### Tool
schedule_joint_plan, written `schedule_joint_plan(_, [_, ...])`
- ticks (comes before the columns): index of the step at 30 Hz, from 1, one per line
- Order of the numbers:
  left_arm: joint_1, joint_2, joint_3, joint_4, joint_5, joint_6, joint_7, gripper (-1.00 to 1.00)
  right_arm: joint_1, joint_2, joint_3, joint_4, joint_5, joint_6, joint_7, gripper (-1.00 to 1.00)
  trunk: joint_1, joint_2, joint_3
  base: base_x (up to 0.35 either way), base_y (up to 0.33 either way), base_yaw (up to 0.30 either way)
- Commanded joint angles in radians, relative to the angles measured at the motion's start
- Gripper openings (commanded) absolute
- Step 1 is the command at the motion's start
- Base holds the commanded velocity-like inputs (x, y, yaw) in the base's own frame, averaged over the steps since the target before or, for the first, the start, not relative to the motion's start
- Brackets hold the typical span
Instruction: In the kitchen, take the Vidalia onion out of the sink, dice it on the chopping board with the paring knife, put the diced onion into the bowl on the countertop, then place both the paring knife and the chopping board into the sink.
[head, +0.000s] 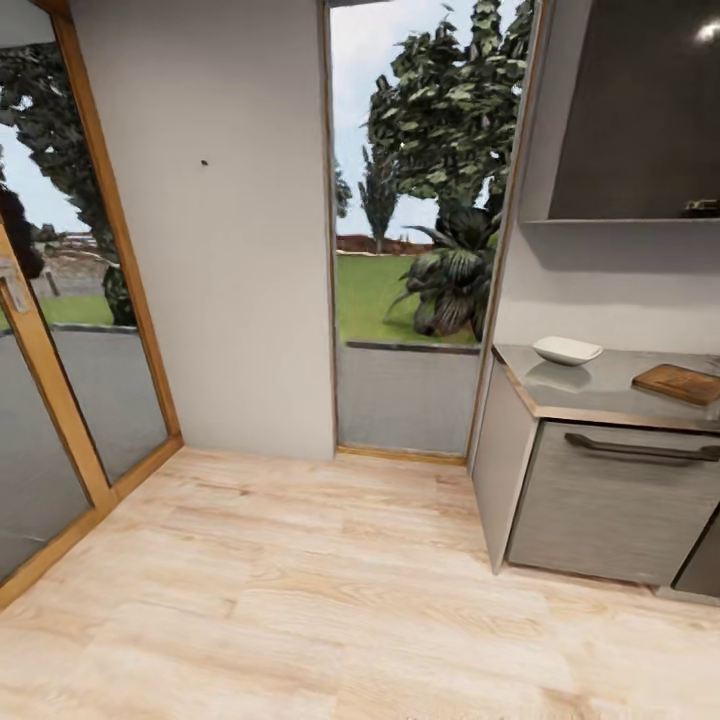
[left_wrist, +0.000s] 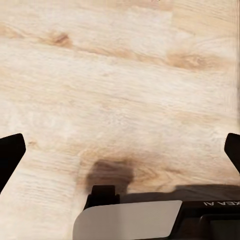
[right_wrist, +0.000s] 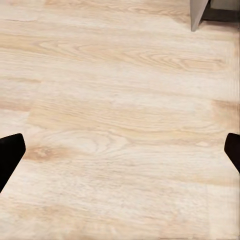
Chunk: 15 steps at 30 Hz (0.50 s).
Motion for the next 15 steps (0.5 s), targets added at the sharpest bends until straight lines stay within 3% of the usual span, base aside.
schedule_joint_plan(1, [0.0, 0.0, 0.0, -0.001, 0.001, -0.002, -0.001, 1.0, 0.0, 0.0, 0.0, -0.001, 0.0, -0.001, -0.002, 1.0, 0.0, 0.0, -0.001, 0.0, 0.0, -0.27])
schedule_joint_plan(15, [0.0, 0.0, 0.0, -0.003, 0.001, -0.002, -0.001, 1.0, 0.0, -0.003, 0.0, -0.001, 0.0, -0.001, -0.002, 1.0, 0.0, 0.0, -0.001, 0.0, 0.0, -0.27])
